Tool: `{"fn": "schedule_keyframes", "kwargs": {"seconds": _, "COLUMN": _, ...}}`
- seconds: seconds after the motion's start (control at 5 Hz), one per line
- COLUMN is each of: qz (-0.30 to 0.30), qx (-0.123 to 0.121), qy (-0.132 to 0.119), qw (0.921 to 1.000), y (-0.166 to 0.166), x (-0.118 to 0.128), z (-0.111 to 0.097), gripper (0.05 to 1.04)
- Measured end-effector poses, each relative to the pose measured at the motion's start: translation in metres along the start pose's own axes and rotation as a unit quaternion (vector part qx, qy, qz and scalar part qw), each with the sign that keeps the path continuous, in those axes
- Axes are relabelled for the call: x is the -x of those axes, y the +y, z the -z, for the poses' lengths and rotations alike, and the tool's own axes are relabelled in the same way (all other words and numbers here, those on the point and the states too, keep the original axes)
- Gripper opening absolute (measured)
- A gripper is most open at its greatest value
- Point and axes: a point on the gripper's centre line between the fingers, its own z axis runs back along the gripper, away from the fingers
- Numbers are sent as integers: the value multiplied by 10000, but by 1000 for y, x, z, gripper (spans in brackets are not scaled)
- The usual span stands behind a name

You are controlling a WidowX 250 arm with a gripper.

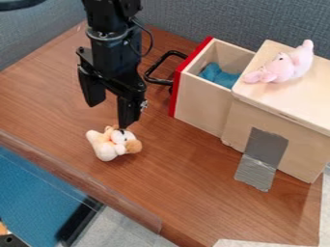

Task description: Puts rabbit toy on the table

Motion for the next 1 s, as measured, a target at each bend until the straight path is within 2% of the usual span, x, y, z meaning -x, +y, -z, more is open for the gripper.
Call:
{"fn": "schedule_keyframes", "kwargs": {"seconds": 0.2, "qz": -26, "qx": 33, "qy": 110, "qw": 9999, "y": -1, "x": 2, "z": 5, "gripper": 1000}}
{"fn": "schedule_keyframes", "kwargs": {"seconds": 0.4, "qz": 180, "qx": 12, "qy": 53, "qw": 9998, "y": -12, "x": -8, "z": -2, "gripper": 1000}}
{"fn": "schedule_keyframes", "kwargs": {"seconds": 0.8, "qz": 508, "qx": 226, "qy": -350, "qw": 9978, "y": -49, "x": -70, "z": -42, "gripper": 1000}}
{"fn": "schedule_keyframes", "kwargs": {"seconds": 1.0, "qz": 650, "qx": 307, "qy": -671, "qw": 9951, "y": -77, "x": -102, "z": -71, "gripper": 1000}}
